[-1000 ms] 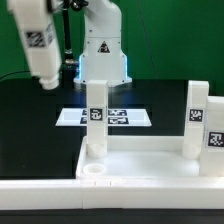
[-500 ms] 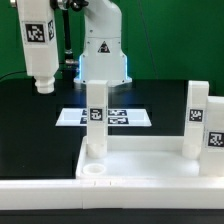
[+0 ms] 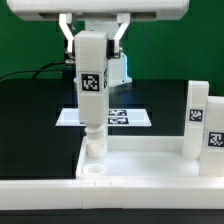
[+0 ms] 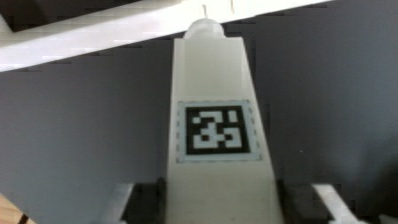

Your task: Assemble desk

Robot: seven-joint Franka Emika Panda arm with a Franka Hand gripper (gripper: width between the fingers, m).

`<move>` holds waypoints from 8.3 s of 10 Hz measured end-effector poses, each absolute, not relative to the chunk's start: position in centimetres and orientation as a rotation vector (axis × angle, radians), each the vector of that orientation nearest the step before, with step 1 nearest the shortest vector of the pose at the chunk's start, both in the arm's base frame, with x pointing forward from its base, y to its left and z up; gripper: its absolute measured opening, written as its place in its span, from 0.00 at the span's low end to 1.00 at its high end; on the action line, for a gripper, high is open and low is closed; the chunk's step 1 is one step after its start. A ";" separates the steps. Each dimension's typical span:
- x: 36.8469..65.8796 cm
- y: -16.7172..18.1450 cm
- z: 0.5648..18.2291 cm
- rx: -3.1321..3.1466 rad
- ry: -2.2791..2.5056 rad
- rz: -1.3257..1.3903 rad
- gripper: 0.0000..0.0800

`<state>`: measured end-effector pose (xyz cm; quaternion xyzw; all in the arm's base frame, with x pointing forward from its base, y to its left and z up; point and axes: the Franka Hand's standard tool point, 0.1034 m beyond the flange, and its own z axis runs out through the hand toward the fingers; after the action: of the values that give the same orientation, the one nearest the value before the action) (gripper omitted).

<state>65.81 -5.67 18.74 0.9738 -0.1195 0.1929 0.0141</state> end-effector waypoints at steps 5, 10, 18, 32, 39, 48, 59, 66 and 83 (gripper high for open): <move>65.8 -5.6 19.1 3.021 -0.403 0.661 0.36; 62.1 -5.6 14.9 2.979 -0.391 0.691 0.36; 62.5 -4.6 12.5 2.976 -0.353 0.652 0.36; 62.0 -4.6 11.4 2.936 -0.328 0.729 0.80; 62.3 -5.8 13.4 3.039 -0.304 0.526 0.81; 64.7 -4.6 13.9 3.191 -0.367 -0.134 0.81; 63.4 -5.3 12.0 3.092 -0.746 -0.138 0.36; 63.5 -5.8 11.6 2.575 -1.954 -0.168 0.36; 62.6 -5.6 10.8 3.205 -0.481 -0.008 0.81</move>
Offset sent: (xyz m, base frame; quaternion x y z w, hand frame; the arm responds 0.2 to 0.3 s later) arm 0.0326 -0.0224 0.0285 -0.0399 0.0639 -0.0637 0.9951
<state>62.55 -5.62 10.85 0.9877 -0.1482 -0.0024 -0.0497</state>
